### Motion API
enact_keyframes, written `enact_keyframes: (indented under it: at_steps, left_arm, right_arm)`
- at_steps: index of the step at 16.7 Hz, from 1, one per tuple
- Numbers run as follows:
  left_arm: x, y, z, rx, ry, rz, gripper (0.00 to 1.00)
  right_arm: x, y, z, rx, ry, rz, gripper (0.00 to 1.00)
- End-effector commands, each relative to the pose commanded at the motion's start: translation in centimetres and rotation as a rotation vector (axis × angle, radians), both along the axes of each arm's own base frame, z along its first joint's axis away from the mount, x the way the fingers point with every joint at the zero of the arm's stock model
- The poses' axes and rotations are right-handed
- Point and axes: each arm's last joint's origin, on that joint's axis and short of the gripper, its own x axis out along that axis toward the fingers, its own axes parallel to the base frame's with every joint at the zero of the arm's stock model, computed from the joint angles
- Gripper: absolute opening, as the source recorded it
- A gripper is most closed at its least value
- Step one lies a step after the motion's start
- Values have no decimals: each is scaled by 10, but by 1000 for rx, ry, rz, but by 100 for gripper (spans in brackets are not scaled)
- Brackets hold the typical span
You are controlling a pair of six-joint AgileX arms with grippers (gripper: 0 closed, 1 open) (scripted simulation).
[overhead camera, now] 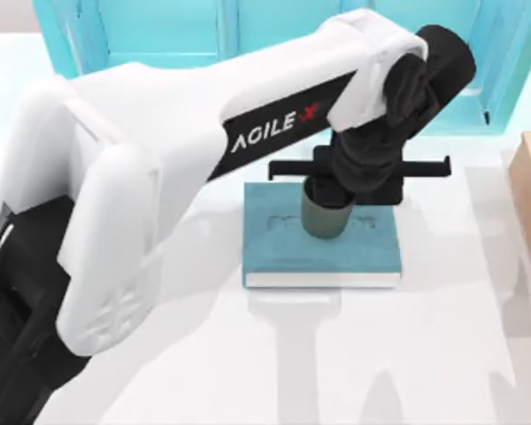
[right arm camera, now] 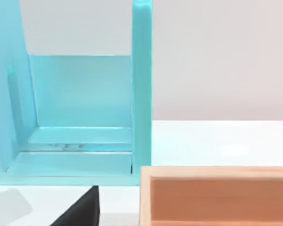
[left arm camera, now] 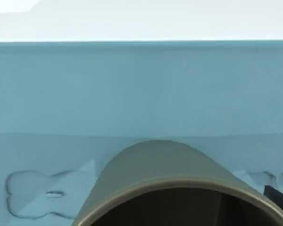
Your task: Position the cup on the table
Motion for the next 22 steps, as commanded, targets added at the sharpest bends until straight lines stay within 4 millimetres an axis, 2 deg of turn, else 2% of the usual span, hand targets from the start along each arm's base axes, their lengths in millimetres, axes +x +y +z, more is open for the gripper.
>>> enact_keyframes:
  at_steps: [10,12,17,22]
  left_arm:
    - [-2,-1,2,-1,-2,-6,0]
    - [-1,-2,10,-3,-5,-6,0]
    - [-1,-1,46,-4,-4,-3,0]
    - [-1,-1,51,-2,-2,-4,0]
  right_arm:
    - [0,0,0,0,0,0,100]
    - [0,0,0,0,0,0,100]
    - [0,0,0,0,0,0,100]
    - [0,0,0,0,0,0,100]
